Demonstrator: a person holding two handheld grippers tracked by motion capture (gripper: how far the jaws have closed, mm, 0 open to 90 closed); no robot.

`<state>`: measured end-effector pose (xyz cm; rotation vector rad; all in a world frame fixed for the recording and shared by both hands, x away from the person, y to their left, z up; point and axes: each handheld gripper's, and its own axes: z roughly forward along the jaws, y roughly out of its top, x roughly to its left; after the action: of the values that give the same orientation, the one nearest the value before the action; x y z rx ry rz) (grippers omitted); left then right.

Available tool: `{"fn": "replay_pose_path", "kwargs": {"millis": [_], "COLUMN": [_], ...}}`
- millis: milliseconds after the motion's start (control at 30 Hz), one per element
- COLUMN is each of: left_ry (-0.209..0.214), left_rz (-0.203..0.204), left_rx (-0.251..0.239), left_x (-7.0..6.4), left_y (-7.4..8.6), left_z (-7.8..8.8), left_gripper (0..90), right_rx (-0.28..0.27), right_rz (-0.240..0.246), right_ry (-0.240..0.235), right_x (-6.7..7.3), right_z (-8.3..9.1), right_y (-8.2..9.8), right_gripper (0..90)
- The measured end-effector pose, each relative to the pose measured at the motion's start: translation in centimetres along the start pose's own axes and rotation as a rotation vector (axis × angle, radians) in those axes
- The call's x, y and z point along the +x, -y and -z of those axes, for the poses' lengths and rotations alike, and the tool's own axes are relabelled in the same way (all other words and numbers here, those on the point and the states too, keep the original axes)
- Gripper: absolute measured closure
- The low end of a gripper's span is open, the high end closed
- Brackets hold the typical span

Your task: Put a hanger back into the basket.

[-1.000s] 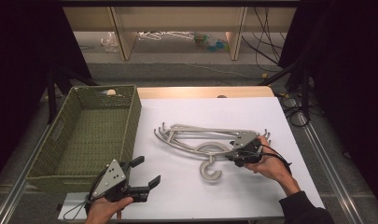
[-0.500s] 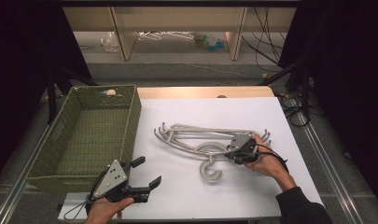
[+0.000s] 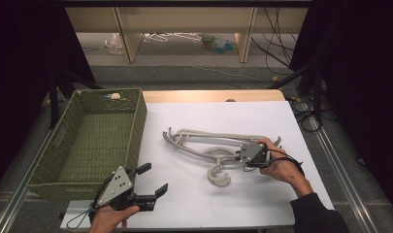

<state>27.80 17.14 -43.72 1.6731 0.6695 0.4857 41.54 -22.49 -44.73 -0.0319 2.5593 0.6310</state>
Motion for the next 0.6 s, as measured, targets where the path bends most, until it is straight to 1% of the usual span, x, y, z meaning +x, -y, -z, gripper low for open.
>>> {"fn": "replay_pose_path", "kwargs": {"millis": [33,67,100,133,167,200,267,400,433,467,500,533,567,600], "left_ry": [0.000,0.002,-0.003,-0.004,-0.004,-0.004,-0.005,-0.010,-0.010,-0.007,-0.009,-0.014,-0.023,-0.023], "left_rz": [-0.005,-0.008,0.003,0.012,0.012,0.003,0.008,-0.001,-0.014,-0.015,-0.020,-0.014,-0.025,-0.025], "left_rx": [0.001,0.002,-0.003,-0.004,-0.004,-0.004,-0.005,-0.003,-0.004,-0.005,-0.004,-0.005,-0.007,-0.007], "left_x": [0.0,0.1,0.0,0.0,0.0,0.0,0.0,0.0,0.0,0.0,0.0,-0.1,-0.2,-0.2], "left_y": [0.0,0.0,0.0,0.0,0.0,0.0,0.0,0.0,-0.1,-0.1,-0.1,-0.1,-0.1,-0.1], "left_z": [0.0,0.0,0.0,0.0,0.0,0.0,0.0,0.0,0.1,0.0,0.0,0.0,0.0,0.0], "left_gripper": [15.8,15.8,15.8,15.8,15.8,15.8,15.8,15.9,15.9,15.9,15.9,15.9,16.0,16.1], "right_rx": [0.005,0.001,0.001,0.004,-0.008,-0.014,-0.030,-0.047,-0.060,-0.076,-0.087,-0.097,-0.115,-0.130], "right_rz": [0.010,0.026,0.050,0.063,0.066,0.080,0.076,0.104,0.108,0.112,0.109,0.106,0.104,0.107], "right_ry": [-0.014,-0.011,-0.002,0.008,-0.005,-0.008,-0.005,-0.010,-0.007,0.011,0.006,0.008,-0.007,-0.005], "right_x": [0.0,0.0,-0.1,-0.3,-0.2,-0.4,-0.2,-0.4,-0.4,-0.4,-0.4,-0.4,-0.2,-0.2], "right_z": [0.3,0.4,0.6,0.8,0.9,1.1,1.6,2.7,3.1,3.5,3.9,4.1,4.4,4.8], "right_y": [-0.1,-0.2,-0.3,-0.3,-0.4,-0.5,-0.7,-1.1,-1.2,-1.3,-1.4,-1.5,-1.6,-1.8], "right_gripper": [77.8,78.2,78.5,78.7,79.1,79.7,80.5,80.8,80.8,80.9,80.9,80.9,80.9,80.9]}}
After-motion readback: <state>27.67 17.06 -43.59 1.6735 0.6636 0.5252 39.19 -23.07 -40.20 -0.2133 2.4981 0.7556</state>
